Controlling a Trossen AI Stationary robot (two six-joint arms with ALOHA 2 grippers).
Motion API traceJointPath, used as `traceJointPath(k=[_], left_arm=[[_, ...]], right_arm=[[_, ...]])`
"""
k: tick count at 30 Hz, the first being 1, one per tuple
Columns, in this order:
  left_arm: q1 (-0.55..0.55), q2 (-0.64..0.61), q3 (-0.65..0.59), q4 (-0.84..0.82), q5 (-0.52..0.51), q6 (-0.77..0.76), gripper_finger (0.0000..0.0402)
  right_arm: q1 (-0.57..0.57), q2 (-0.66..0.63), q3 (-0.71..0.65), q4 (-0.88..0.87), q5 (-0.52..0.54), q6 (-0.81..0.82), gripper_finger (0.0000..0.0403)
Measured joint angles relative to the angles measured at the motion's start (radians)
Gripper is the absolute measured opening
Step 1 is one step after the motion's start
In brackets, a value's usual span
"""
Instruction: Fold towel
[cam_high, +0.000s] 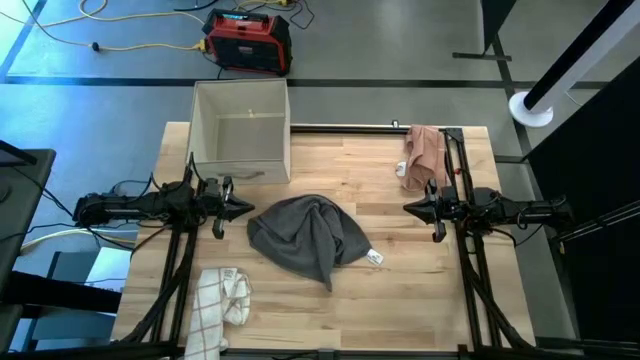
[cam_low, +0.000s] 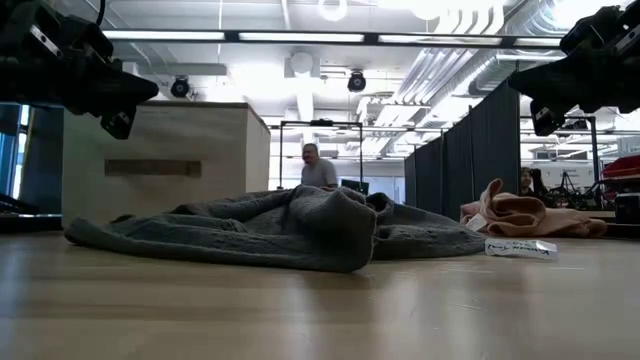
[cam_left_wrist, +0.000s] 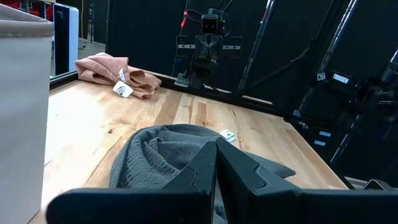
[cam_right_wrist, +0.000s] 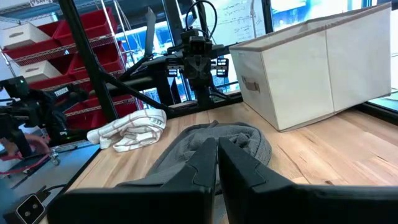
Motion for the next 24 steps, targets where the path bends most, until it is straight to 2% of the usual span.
traceJointPath(k=[14, 17, 19, 24], left_arm=[[0.0, 0.0, 0.0, 0.001, -0.011, 0.0, 0.0005], [0.0, 0.0, -0.001, 0.03, -0.055, -0.001, 0.0005], [0.0, 0.002, 0.001, 0.113, -0.09, -0.028, 0.0005], [0.0, 0.061, 0.179, 0.066, -0.151, 0.04, 0.0005]], right_arm=[[0.0, 0.0, 0.0, 0.0, 0.001, 0.0, 0.0003], [-0.004, 0.0, 0.002, 0.001, 0.038, 0.0, 0.0003], [-0.004, 0.0, 0.014, -0.008, 0.052, 0.027, 0.0003], [-0.004, 0.072, 0.212, -0.084, 0.075, 0.004, 0.0003]])
